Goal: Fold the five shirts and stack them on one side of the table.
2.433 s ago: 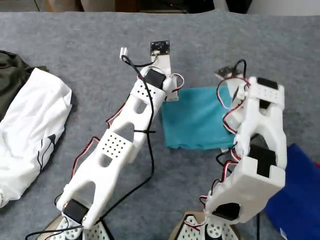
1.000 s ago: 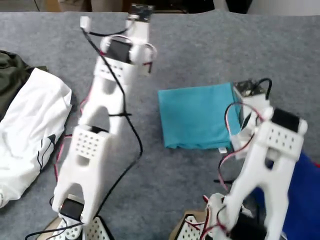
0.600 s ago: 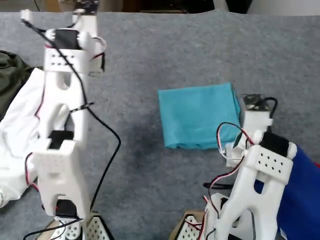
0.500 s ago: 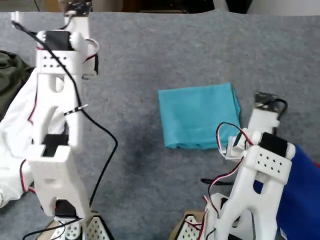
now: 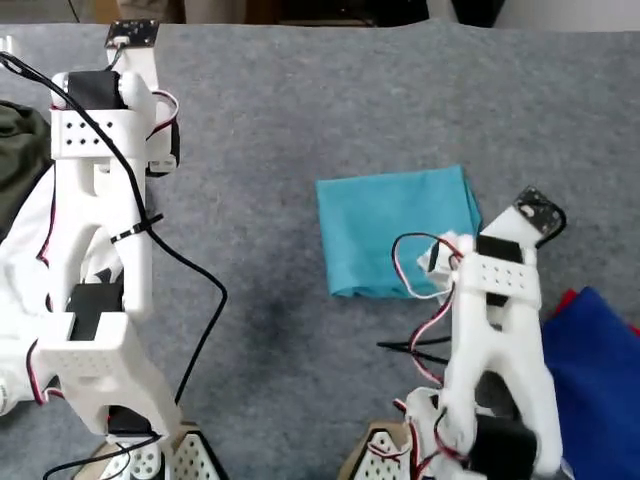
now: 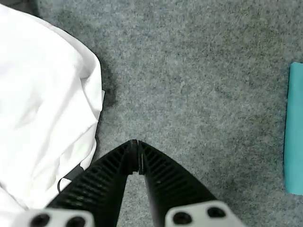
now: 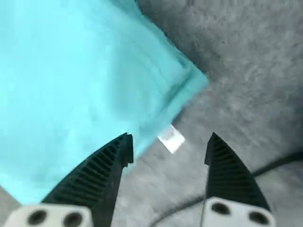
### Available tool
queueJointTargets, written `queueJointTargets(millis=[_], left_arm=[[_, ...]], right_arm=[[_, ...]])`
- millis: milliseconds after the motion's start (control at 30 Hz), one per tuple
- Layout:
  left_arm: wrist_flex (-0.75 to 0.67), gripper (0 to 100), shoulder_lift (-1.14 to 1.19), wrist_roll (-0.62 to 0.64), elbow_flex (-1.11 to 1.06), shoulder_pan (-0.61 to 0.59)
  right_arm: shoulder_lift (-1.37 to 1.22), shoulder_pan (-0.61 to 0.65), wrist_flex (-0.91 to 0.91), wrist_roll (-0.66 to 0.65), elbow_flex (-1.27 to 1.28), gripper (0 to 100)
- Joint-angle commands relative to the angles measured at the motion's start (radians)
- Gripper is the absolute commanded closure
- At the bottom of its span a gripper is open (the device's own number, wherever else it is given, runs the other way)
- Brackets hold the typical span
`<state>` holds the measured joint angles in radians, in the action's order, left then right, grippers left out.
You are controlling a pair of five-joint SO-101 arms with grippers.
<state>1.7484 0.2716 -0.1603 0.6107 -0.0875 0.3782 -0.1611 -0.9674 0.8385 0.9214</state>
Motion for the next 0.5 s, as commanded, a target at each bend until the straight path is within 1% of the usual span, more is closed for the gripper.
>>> queueJointTargets(millis=[0,267,467], left_arm=[[0.011,98,-0.059,-0.002,0.003,-0.003],[0.011,98,-0.058,-0.003,0.003,-0.005],[0.011,98,-0.051,-0.006,0.003,-0.002]], right_arm=[[-0.068,0.015,0.123,0.044,-0.03,73.7],[-0.208,0.01,0.282,0.069,-0.033,73.7],[-0.222,0.01,0.305,0.069,-0.033,73.7]])
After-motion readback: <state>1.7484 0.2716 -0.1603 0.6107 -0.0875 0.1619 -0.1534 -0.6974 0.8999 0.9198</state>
